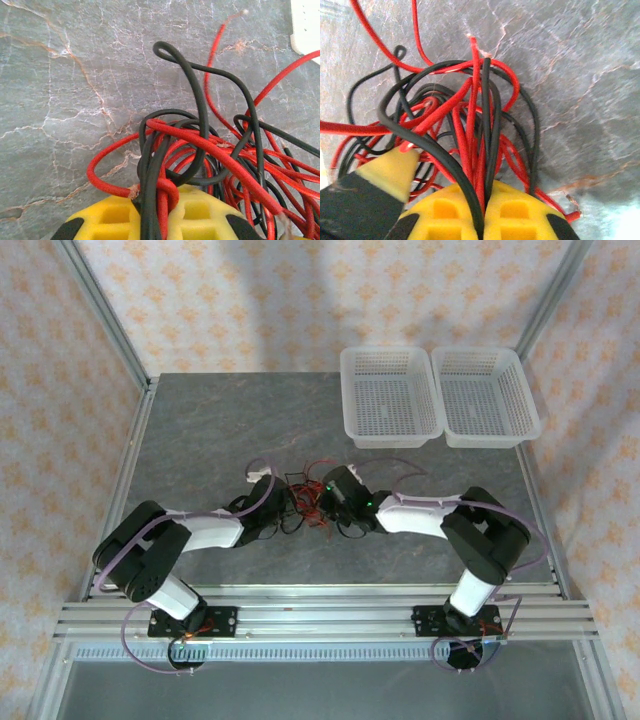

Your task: Untangle the cables

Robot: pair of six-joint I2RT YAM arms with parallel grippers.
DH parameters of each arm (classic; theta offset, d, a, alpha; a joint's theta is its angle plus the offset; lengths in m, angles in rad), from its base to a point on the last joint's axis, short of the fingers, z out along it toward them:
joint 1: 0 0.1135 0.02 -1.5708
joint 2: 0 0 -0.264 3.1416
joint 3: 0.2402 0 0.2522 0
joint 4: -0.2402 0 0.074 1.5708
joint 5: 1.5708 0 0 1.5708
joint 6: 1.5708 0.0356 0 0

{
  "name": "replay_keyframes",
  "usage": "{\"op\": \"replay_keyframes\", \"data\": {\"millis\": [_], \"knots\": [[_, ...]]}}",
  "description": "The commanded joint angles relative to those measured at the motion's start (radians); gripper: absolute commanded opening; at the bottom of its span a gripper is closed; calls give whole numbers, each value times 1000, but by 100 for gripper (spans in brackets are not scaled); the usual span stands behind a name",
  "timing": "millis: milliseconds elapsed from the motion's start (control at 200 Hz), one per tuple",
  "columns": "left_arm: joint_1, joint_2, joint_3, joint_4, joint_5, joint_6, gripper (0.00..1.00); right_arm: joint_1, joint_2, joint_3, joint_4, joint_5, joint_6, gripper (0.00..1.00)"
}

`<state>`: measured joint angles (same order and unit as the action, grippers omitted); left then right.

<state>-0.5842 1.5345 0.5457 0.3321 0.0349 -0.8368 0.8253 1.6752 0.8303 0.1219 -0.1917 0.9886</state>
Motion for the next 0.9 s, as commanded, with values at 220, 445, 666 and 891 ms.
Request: {"op": "replay_keyframes", "data": {"millis": [220, 445, 666, 891], "knots": [[-6, -38, -39, -85, -114, 4, 0, -143, -5, -227, 308, -261, -306, 0], [-7, -62, -27, -142, -153, 31, 20, -144, 40, -280, 345, -273, -324, 0], [-5, -245, 59, -318, -201, 242, 75, -144, 19, -303, 281, -247, -489, 0], [-5, -252, 112, -349, -10, 357, 92, -145, 34, -253, 240, -316, -662, 0]]}}
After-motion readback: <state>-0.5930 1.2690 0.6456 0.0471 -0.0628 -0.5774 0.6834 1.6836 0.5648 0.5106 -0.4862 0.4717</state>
